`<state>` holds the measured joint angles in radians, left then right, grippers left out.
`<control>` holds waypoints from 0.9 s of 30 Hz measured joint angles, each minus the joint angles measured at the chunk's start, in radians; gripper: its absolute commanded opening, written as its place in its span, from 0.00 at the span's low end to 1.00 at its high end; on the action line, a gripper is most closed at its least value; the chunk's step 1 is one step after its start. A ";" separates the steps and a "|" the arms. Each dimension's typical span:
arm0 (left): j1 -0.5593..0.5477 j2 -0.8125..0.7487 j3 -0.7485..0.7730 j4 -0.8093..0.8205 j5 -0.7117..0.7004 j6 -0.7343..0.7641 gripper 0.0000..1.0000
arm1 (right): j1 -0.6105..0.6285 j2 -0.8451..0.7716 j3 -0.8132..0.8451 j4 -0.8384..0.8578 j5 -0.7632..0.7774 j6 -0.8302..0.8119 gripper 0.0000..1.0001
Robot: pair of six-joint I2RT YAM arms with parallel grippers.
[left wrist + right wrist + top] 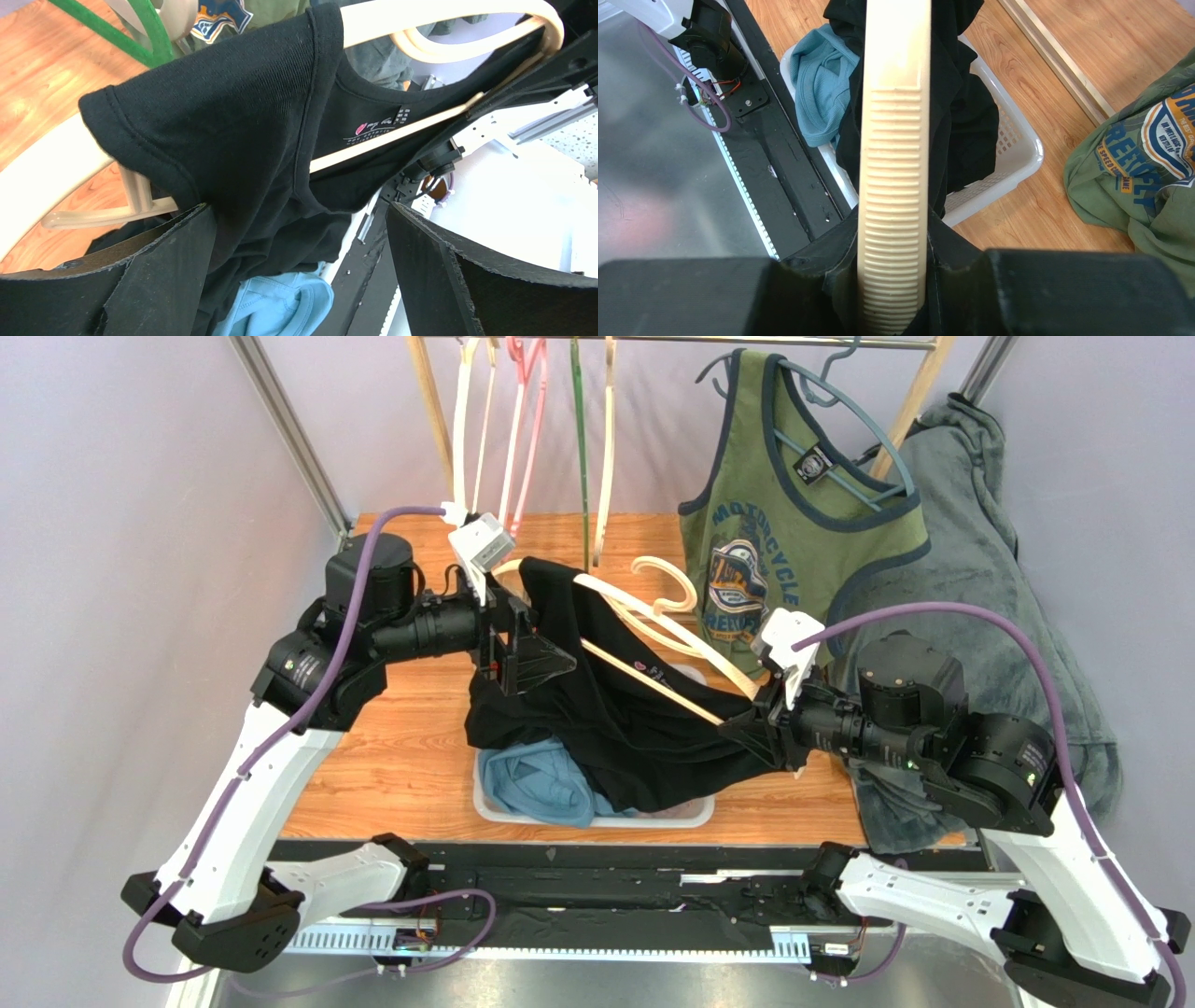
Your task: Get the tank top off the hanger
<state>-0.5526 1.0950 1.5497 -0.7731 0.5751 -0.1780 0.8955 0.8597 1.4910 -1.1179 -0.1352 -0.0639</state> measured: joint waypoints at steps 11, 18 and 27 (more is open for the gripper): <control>0.000 0.023 0.048 0.000 -0.023 0.005 0.56 | 0.002 0.002 0.000 0.021 -0.005 0.015 0.00; 0.000 0.043 0.070 0.001 -0.026 0.019 0.00 | 0.019 -0.018 -0.012 0.024 -0.021 0.026 0.00; -0.009 0.048 0.110 -0.032 -0.092 0.055 0.00 | 0.021 -0.030 -0.018 0.024 -0.021 0.034 0.00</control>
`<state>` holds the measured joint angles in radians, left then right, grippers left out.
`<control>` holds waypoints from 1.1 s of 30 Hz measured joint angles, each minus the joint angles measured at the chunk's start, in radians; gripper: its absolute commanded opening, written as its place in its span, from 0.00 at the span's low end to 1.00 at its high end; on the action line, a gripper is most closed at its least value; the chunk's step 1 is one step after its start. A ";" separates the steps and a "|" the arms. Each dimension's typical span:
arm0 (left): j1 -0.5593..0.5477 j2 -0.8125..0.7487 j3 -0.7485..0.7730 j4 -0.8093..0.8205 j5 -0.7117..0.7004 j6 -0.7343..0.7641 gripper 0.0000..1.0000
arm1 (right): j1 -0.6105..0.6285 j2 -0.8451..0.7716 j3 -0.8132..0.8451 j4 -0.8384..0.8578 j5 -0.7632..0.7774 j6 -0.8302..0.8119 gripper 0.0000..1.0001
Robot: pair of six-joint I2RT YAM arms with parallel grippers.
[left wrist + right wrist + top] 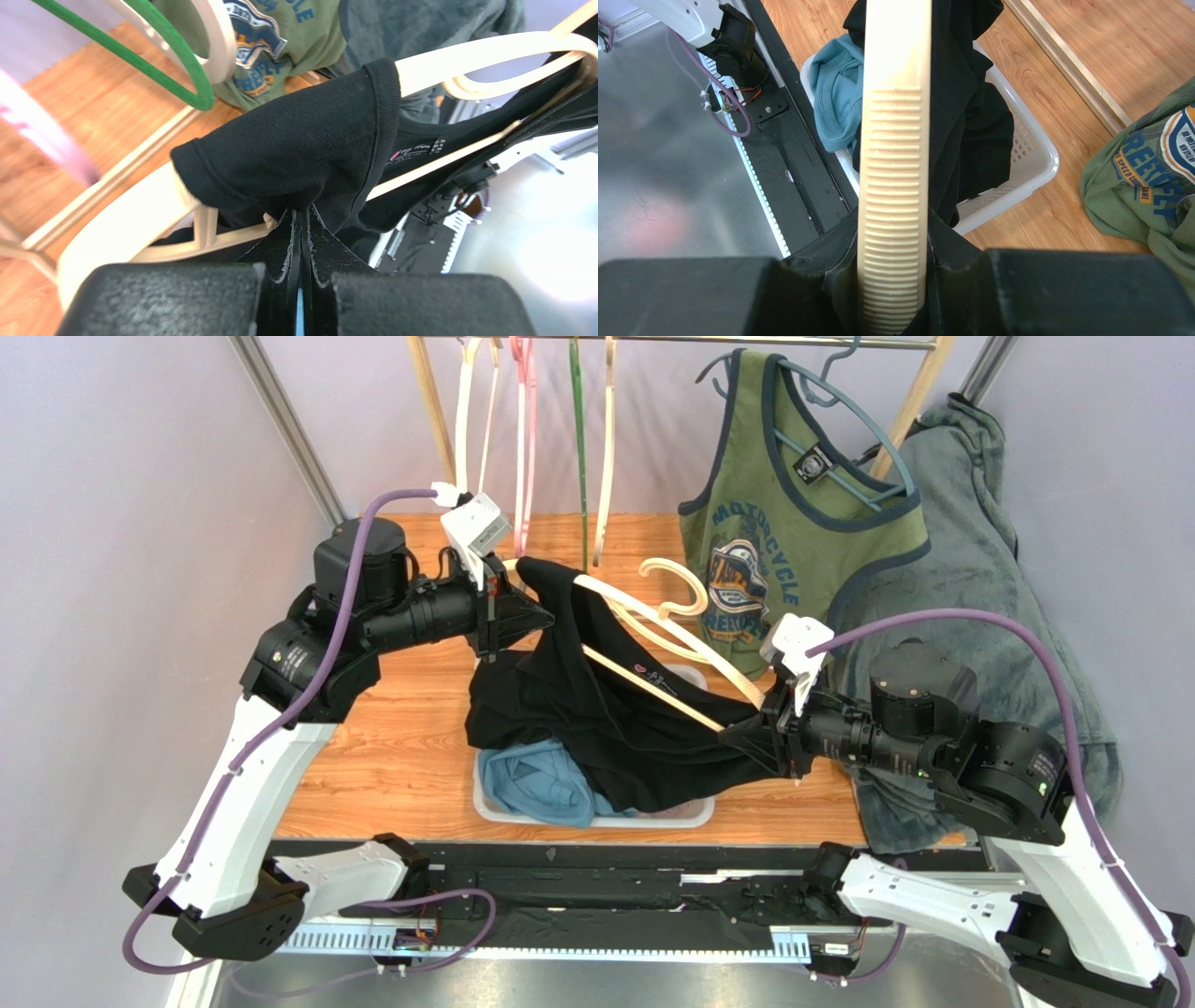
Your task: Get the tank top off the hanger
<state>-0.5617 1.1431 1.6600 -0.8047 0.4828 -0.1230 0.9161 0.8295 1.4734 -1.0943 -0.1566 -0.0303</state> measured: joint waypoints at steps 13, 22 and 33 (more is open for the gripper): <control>0.000 -0.023 0.065 -0.050 -0.088 0.051 0.00 | 0.003 -0.063 0.000 -0.070 0.062 -0.002 0.00; 0.000 -0.037 0.135 -0.051 -0.137 0.076 0.00 | 0.005 -0.129 -0.002 -0.152 0.077 0.008 0.00; 0.011 -0.053 0.055 -0.049 -0.231 0.106 0.00 | 0.005 -0.191 0.000 -0.194 0.026 0.017 0.00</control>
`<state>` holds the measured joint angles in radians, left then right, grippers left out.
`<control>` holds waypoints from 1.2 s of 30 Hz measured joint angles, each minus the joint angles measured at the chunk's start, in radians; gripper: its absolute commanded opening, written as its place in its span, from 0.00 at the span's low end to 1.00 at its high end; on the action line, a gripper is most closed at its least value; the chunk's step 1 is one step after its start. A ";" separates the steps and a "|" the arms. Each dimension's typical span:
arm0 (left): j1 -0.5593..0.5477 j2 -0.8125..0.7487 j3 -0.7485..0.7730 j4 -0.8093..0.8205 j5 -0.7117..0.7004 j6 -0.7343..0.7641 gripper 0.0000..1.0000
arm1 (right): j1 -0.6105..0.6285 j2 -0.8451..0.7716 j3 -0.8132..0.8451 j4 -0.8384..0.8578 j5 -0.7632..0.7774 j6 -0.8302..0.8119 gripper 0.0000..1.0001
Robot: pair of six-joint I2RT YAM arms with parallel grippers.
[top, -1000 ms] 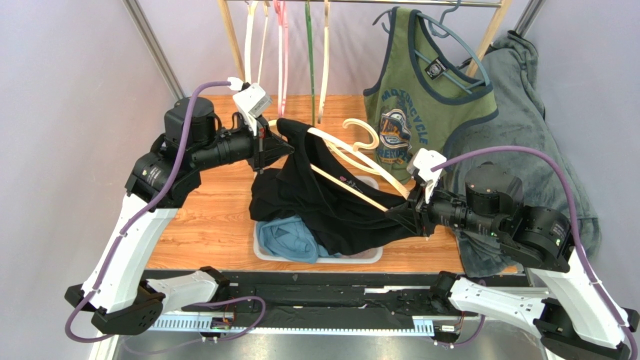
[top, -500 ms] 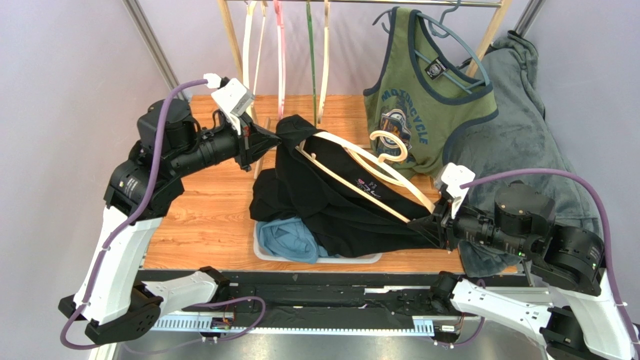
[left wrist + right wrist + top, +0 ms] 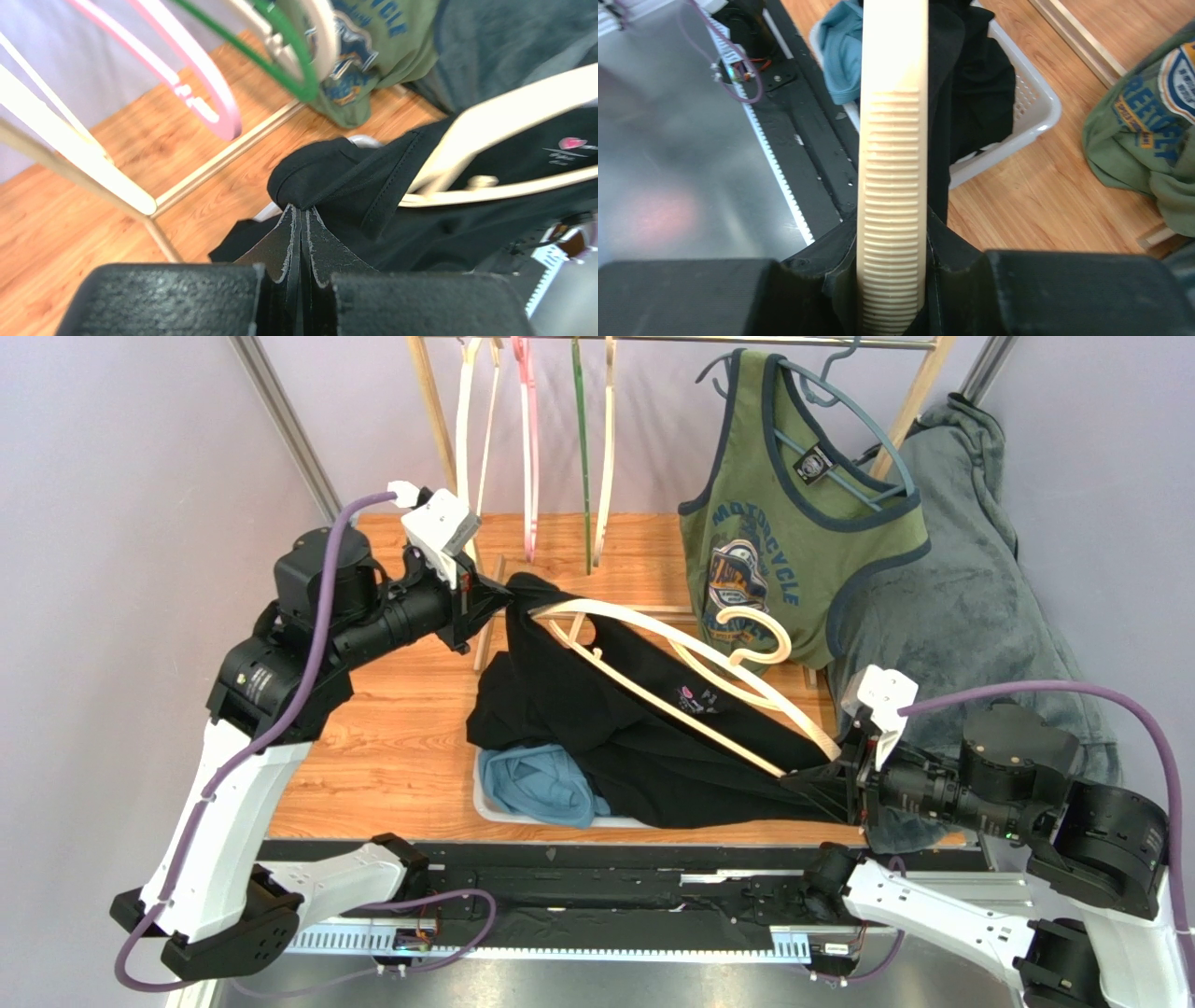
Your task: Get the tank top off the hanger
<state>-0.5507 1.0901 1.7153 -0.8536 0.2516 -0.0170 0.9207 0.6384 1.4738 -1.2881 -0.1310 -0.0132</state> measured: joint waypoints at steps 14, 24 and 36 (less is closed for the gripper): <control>0.057 0.000 -0.164 0.000 0.053 0.031 0.27 | 0.000 -0.038 0.059 0.017 -0.079 0.016 0.00; 0.063 -0.108 -0.129 -0.063 0.250 0.082 0.99 | 0.000 0.004 0.057 0.074 -0.045 -0.006 0.00; 0.063 -0.235 0.036 -0.213 0.410 0.299 0.99 | 0.000 0.159 0.086 0.096 -0.067 -0.121 0.00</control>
<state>-0.4881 0.8551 1.7515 -1.0664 0.6613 0.2825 0.9207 0.7971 1.5600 -1.1923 -0.1982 -0.1341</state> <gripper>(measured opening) 0.990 0.267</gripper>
